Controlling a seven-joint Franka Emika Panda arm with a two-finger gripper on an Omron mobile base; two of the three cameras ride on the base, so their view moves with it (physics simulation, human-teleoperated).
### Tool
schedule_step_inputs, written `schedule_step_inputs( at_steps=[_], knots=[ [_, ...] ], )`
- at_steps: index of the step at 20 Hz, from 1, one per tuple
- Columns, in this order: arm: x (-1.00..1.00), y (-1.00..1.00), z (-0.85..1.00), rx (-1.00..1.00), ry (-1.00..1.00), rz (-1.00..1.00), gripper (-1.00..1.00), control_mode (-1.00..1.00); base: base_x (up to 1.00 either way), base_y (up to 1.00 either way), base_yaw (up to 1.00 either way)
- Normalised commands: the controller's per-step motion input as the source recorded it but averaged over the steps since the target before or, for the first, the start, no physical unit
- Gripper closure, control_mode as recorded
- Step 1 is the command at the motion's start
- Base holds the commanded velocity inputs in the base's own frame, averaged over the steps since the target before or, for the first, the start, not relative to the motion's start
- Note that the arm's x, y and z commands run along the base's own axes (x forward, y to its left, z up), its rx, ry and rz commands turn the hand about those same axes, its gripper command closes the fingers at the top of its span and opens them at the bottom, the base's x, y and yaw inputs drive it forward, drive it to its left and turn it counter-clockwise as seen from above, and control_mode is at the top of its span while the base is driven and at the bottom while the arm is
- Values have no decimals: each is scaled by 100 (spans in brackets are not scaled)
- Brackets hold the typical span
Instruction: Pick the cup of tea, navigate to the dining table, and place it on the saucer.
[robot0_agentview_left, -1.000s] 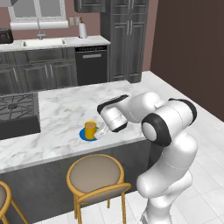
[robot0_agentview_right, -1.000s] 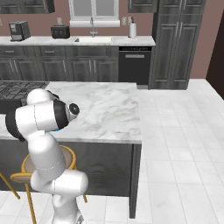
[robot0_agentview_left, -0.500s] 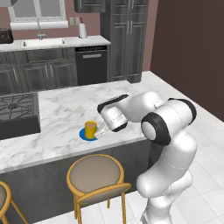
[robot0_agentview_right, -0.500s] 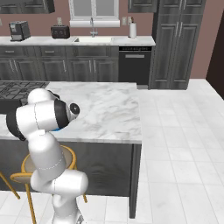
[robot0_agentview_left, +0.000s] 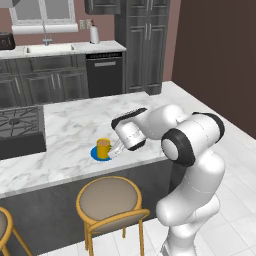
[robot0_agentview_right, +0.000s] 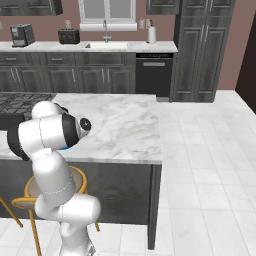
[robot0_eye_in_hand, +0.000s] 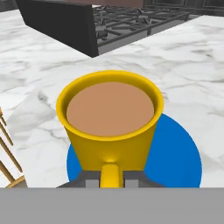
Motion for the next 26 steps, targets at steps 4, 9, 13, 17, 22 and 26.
schedule_step_inputs(
  at_steps=[4, 9, 13, 17, 22, 26],
  knots=[
    [0, 0, 0, 0, 0, 0, -100, -100, 0, 0, 0],
    [0, 0, 0, 0, 0, 0, -100, -100, 0, 0, 0],
    [0, 0, 0, 0, 0, 0, -100, -100, 0, 0, 0],
    [0, 0, 31, 2, 0, 5, -100, -100, 0, 0, 0],
    [-3, 0, 66, 6, 0, 9, -100, -100, 0, 0, 0],
    [-19, -1, 50, 2, 0, 9, -100, -100, 0, 0, 0]
  ],
)
